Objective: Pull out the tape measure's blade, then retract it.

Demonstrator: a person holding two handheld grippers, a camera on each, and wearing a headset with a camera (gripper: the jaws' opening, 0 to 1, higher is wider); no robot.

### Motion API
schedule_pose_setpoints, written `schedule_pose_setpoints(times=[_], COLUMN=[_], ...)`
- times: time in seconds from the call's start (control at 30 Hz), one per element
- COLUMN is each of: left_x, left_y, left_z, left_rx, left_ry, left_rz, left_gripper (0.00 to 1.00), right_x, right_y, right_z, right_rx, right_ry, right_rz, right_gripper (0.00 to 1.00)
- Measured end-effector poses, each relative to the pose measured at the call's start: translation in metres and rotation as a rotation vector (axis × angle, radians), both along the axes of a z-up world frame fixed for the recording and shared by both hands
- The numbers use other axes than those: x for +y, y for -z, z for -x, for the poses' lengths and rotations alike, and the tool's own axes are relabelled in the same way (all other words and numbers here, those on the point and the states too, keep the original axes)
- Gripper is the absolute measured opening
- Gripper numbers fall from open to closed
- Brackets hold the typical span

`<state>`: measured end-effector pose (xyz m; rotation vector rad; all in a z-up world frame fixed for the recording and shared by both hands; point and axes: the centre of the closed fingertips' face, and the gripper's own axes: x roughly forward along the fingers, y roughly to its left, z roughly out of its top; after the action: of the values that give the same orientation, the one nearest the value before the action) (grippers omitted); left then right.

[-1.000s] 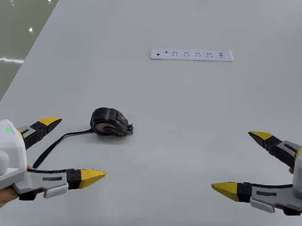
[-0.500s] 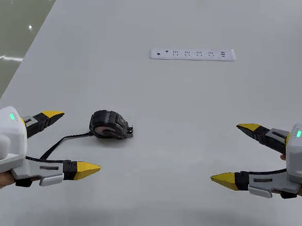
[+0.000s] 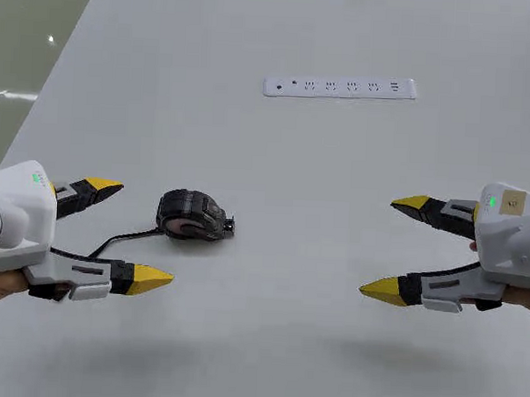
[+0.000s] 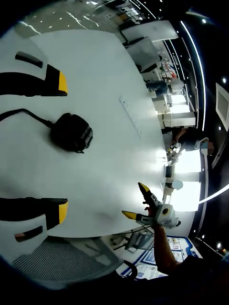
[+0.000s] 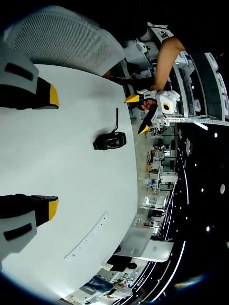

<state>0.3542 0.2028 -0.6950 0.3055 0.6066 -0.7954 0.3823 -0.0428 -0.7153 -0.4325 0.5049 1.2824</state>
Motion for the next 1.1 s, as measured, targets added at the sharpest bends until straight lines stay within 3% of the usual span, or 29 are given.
schedule_pose_setpoints(times=[0.57, 1.1], left_x=[0.000, -0.008], left_y=[0.015, 0.031], left_z=[-0.015, -0.032], left_rx=[0.032, 0.045], left_ry=[0.131, 0.222], left_rz=[-0.095, -0.171], left_gripper=[0.72, 0.64], right_x=[0.034, 0.074], right_y=[-0.001, 0.014], right_z=[-0.012, -0.014], right_rx=[-0.013, -0.023], right_ry=[-0.137, -0.274], right_rz=[0.018, 0.050], right_gripper=[0.62, 0.52])
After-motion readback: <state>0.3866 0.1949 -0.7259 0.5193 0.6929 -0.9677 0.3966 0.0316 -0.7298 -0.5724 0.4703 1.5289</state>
